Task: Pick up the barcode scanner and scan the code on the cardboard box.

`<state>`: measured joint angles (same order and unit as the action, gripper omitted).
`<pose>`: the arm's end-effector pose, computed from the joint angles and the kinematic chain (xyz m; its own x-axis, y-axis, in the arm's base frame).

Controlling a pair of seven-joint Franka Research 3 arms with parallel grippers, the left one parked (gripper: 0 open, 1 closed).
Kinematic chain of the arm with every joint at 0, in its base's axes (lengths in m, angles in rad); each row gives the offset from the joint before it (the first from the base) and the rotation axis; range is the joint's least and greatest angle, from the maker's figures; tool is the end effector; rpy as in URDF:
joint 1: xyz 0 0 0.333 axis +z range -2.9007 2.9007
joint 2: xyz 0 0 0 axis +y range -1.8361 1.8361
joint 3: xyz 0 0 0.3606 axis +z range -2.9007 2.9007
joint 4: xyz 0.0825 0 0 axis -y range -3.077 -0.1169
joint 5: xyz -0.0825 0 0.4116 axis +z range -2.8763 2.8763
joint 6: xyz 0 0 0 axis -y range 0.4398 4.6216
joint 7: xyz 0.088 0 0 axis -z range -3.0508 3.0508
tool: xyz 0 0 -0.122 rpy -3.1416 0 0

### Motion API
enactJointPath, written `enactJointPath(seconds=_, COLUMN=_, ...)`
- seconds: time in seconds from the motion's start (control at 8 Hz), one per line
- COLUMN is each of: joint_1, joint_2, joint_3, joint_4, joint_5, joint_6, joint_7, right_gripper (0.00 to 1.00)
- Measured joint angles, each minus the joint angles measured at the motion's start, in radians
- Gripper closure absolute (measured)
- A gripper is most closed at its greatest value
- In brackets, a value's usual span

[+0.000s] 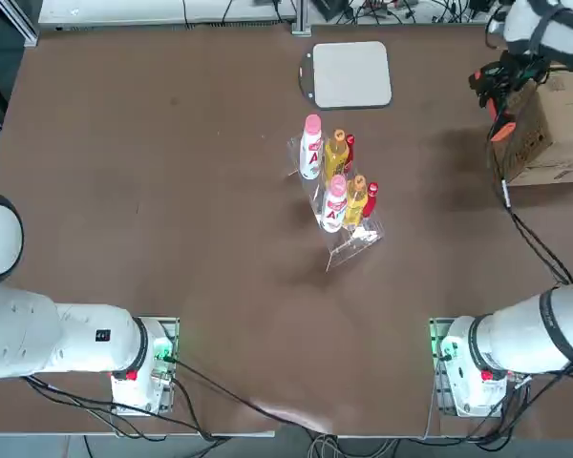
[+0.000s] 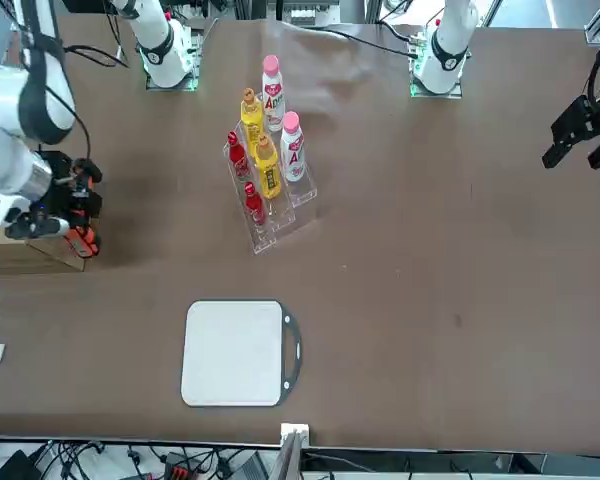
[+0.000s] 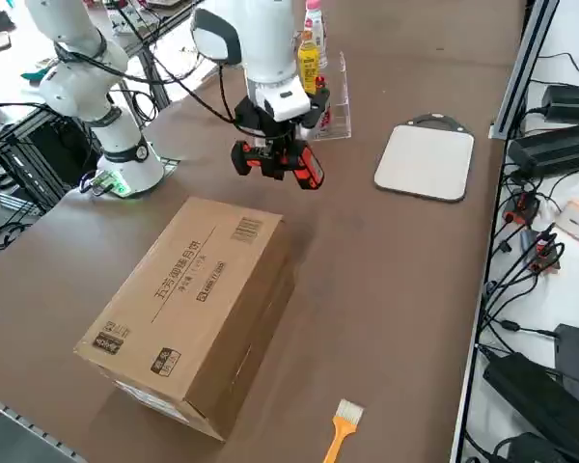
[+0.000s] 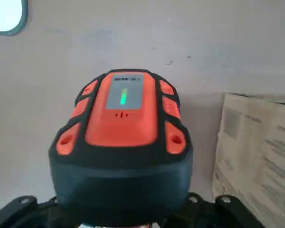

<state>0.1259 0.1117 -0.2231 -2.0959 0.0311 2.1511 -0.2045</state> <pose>0.5806 -0.0530 0.3785 0.9945 0.0903 -0.0523 0.0898 -0.9959 -0.0112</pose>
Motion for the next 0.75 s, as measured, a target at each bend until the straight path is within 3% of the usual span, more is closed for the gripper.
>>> enactJointPath(seconds=0.75, joint_1=0.103, joint_2=0.100, joint_3=0.001, joint_4=-0.196, joint_5=0.000, joint_6=0.330, joint_7=0.128, right_gripper=0.64)
